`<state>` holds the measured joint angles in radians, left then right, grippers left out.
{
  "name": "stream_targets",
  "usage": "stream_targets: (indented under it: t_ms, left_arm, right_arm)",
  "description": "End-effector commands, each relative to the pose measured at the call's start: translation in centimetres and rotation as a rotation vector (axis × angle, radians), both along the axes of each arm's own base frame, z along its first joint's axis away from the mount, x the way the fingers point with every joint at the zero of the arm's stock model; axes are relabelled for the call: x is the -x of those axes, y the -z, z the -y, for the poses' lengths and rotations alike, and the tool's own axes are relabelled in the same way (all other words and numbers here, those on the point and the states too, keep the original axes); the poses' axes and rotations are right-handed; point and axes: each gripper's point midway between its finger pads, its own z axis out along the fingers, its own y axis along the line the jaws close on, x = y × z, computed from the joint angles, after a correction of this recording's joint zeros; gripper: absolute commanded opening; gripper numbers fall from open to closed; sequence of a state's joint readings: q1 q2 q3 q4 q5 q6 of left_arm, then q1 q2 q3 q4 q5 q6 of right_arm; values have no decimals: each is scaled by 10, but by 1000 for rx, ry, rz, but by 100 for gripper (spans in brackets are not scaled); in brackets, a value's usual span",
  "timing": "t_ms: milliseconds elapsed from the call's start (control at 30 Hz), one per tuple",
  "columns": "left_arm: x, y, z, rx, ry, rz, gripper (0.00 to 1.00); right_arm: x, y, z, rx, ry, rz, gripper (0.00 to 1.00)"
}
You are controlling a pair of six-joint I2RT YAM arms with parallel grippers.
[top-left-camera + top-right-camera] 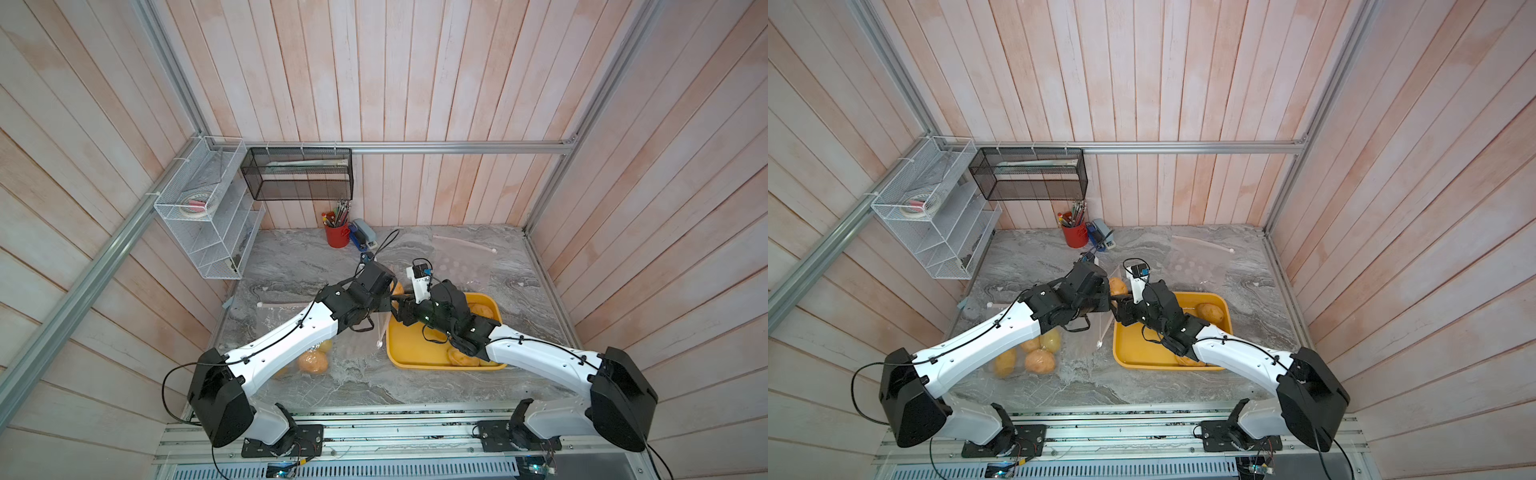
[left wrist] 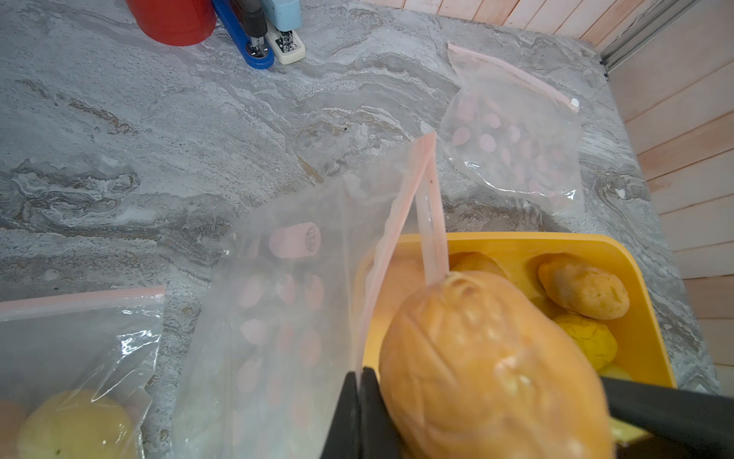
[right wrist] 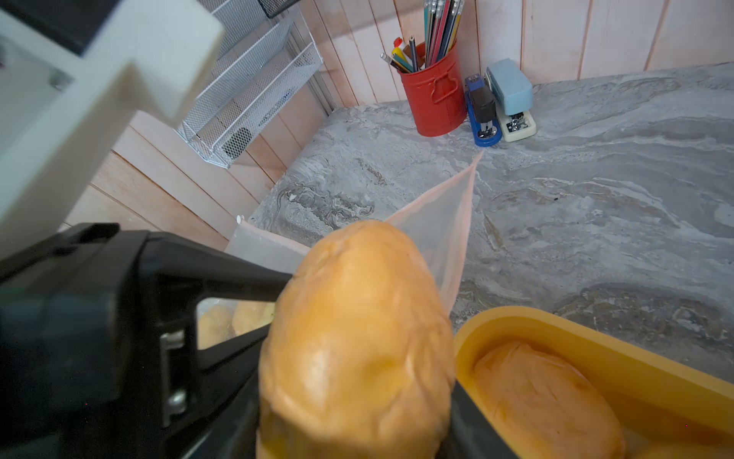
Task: Put the potatoes into a zipper bag and zip it
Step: Place the potato into the zipper food storage bag.
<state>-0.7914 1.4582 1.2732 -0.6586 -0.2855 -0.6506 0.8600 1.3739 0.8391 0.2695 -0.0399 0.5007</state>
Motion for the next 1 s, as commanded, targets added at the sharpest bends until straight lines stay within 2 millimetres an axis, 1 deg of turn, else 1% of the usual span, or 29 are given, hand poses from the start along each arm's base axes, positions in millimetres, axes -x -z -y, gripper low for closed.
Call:
stream_targets:
  t_ms: [0, 67, 233, 400, 500, 600, 767, 867, 967]
  left_arm:
    - [3, -10, 4, 35, 22, 18, 0]
    - [4, -14, 3, 41, 22, 24, 0]
    - [7, -24, 0, 64, 24, 40, 0]
    - [10, -31, -2, 78, 30, 52, 0]
    - [10, -31, -2, 77, 34, 53, 0]
    - [9, -32, -4, 74, 25, 54, 0]
    - [8, -34, -12, 60, -12, 59, 0]
    - [5, -34, -21, 33, -56, 49, 0]
    - [2, -34, -28, 8, -103, 46, 0]
  right_arm:
    - [-3, -6, -12, -19, -40, 9, 13]
    - [-4, 1, -14, -7, -38, -6, 13]
    - [-11, 23, -9, 40, 13, -54, 12]
    - [-14, 34, -4, 94, 44, -83, 12]
    - [-12, 38, -4, 123, 33, -88, 13]
    - [-11, 40, -3, 147, 30, -89, 17]
    - [-15, 59, 5, 236, 60, -105, 23]
    - [-18, 68, 12, 281, 84, -104, 30]
    - [-17, 67, 15, 287, 93, -96, 40]
